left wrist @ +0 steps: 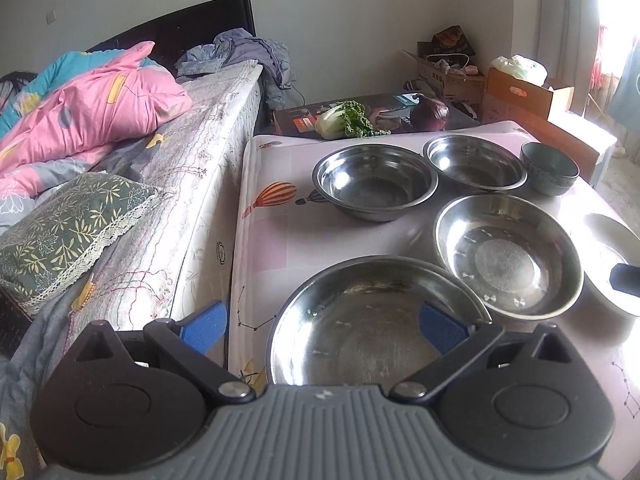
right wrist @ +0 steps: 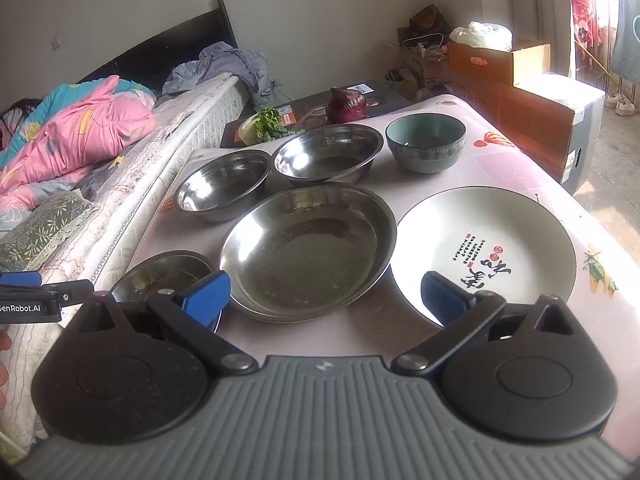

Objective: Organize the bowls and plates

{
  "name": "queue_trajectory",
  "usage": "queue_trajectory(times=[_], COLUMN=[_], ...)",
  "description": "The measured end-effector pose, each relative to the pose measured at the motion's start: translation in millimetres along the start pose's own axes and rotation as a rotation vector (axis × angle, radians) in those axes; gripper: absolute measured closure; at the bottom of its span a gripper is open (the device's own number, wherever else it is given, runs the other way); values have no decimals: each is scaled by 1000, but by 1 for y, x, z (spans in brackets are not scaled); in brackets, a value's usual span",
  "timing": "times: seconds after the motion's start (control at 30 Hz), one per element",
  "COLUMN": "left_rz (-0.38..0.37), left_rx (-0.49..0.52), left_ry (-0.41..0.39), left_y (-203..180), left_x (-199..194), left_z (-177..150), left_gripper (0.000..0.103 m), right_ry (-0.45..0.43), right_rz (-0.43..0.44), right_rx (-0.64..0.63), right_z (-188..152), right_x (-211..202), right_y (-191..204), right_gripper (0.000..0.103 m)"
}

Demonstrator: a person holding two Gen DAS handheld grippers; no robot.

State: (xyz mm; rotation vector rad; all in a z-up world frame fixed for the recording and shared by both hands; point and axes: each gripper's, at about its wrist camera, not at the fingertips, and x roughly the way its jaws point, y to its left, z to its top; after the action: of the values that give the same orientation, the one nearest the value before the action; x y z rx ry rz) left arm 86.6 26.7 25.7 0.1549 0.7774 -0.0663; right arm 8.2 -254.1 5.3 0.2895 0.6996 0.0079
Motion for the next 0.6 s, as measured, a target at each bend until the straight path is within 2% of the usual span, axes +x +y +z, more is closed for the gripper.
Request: queue_trajectory(times=[0.13,0.27,0.37,0.5,0.6], left_rz=[6,39,36,-8,-16], left_rx=[11,38,51,52,54], left_ry=[-28,-29,-61,-73,-38], left_y=[5,9,11,11,5], left_x=[11,36,57,90,121], left_z=[22,52,68,89,103], left_gripper=[0,0,0,2,8], right_ry=[-19,-42,-25,23,56], right_rz=[63,214,286,327,323], right_rx=[42,108,143,152,139], right_z=[23,54,76,98,112], right_x=[15,40,70,116,151], right_y=[1,6,13,25,33], right_gripper=[1,1,1,3,10])
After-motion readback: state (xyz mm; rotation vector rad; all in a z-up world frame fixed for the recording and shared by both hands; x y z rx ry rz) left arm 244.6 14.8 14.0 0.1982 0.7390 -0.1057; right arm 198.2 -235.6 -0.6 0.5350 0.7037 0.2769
